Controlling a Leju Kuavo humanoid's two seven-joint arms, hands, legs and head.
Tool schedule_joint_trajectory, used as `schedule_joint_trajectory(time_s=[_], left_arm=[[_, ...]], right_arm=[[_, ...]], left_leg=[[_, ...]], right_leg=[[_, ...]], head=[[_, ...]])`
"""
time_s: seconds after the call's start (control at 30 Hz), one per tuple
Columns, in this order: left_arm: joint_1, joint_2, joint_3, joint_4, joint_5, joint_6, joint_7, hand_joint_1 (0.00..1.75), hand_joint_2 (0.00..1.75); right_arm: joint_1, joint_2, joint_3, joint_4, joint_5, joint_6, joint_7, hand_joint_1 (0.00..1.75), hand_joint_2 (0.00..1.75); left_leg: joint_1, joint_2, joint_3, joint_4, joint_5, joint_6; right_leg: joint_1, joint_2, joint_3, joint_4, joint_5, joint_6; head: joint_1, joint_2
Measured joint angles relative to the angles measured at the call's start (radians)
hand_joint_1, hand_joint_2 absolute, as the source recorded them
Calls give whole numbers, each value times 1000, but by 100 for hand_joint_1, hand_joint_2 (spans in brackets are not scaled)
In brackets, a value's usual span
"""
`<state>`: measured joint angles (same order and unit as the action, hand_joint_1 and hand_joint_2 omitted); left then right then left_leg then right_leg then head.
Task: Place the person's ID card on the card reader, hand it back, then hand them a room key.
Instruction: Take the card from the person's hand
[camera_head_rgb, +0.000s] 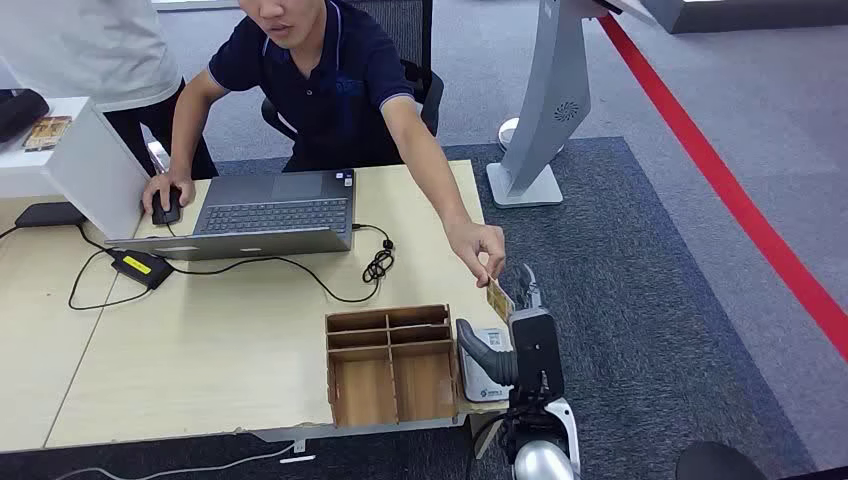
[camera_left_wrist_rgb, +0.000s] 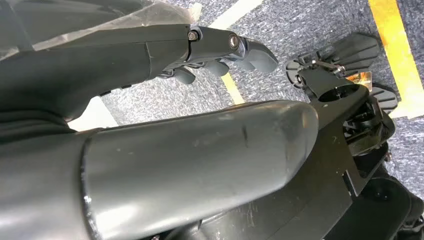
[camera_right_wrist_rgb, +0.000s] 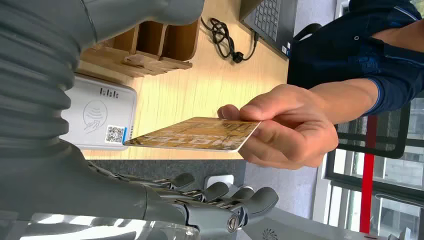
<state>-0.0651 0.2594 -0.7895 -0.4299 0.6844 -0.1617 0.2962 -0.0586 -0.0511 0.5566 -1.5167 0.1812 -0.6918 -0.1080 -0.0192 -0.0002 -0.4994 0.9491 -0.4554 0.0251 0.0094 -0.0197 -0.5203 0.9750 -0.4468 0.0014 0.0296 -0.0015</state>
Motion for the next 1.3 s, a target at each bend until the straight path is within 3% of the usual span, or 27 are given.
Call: schedule_joint_trajectory(time_s=[0.1, 0.23, 0.27, 1.3], left_arm=[[0, 1, -4, 0, 3, 0, 0, 0, 0], [-1, 1, -11, 0, 10, 1, -1, 0, 0], [-1, 1, -13, 0, 11, 1, -1, 0, 0], [-5, 10, -45, -2, 42, 5, -8, 0, 0]], right_arm=[[0, 0, 0, 0, 1, 1, 2, 8, 175], [0, 0, 0, -1, 5, 1, 6, 164, 175], [0, 0, 0, -2, 6, 1, 6, 172, 175], [0, 0, 18, -1, -4, 1, -5, 175, 175]], left_leg=[[0, 0, 0, 0, 0, 0], [0, 0, 0, 0, 0, 0], [0, 0, 0, 0, 0, 0], [0, 0, 0, 0, 0, 0]], right_leg=[[0, 0, 0, 0, 0, 0], [0, 0, 0, 0, 0, 0], [0, 0, 0, 0, 0, 0], [0, 0, 0, 0, 0, 0]], head=[[0, 0], [0, 0], [0, 0], [0, 0]])
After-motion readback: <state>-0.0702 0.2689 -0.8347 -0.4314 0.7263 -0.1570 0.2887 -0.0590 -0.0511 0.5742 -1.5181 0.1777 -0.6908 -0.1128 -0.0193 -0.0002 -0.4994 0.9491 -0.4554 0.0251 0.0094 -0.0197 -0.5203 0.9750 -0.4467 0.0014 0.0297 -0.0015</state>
